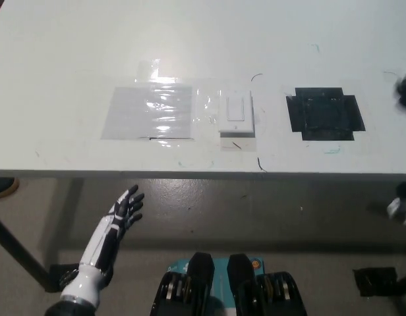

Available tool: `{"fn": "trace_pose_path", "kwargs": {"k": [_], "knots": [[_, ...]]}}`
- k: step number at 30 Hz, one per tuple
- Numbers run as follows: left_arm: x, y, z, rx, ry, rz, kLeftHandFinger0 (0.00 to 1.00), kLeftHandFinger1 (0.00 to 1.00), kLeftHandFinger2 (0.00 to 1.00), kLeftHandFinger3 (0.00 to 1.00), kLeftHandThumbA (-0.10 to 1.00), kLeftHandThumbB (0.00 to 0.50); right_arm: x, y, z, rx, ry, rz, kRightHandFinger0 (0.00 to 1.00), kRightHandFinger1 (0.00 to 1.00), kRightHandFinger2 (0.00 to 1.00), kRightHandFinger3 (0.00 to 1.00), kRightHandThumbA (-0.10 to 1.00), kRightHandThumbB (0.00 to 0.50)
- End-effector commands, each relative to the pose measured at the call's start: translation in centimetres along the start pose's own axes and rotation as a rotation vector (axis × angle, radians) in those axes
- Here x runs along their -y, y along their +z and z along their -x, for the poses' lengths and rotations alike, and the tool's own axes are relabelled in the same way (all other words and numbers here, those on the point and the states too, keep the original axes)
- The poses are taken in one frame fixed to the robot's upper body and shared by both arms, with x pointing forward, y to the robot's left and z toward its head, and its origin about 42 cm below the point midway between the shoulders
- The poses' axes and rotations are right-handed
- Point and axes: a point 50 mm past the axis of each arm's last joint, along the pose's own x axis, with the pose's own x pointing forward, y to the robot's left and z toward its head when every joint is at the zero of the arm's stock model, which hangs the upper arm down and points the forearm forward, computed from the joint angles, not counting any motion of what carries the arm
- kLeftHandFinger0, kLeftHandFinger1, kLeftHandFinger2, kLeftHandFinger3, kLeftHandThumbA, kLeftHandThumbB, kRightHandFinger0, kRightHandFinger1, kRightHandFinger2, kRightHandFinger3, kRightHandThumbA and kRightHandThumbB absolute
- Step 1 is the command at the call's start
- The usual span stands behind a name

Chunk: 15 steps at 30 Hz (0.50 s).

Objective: A white switch is kept at the centre of the table close to the robot and the robot uses its right hand to press it to turn it on

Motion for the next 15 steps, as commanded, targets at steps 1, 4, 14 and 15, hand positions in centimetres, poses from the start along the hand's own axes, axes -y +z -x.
{"fn": "trace_pose_path", "kwargs": {"k": [1, 4, 14, 15], "knots": [[-0.8, 1.8, -0.7, 0.065, 0.006, 0.004, 1.00, 1.00, 1.00, 1.00, 1.00, 0.027, -4.3, -4.4, 1.5, 0.072, -0.166, -0.174, 1.00, 1.00, 1.00, 1.00, 1.00, 0.137], [-0.8, 1.7, -0.4, 0.063, 0.007, 0.003, 1.00, 1.00, 1.00, 1.00, 1.00, 0.029, -6.4, -8.7, 2.2, -0.061, -0.237, -0.230, 1.00, 1.00, 1.00, 1.00, 1.00, 0.135], [-0.4, 2.1, -0.2, 0.062, -0.013, 0.006, 1.00, 1.00, 1.00, 1.00, 1.00, 0.048, -7.1, -15.5, 4.4, -0.266, -0.308, -0.226, 1.00, 1.00, 1.00, 1.00, 1.00, 0.046], [-0.4, 2.1, -0.2, 0.060, -0.013, 0.008, 1.00, 1.00, 1.00, 1.00, 1.00, 0.048, -7.1, -15.6, 4.4, -0.268, -0.305, -0.220, 1.00, 1.00, 1.00, 1.00, 1.00, 0.059]]}}
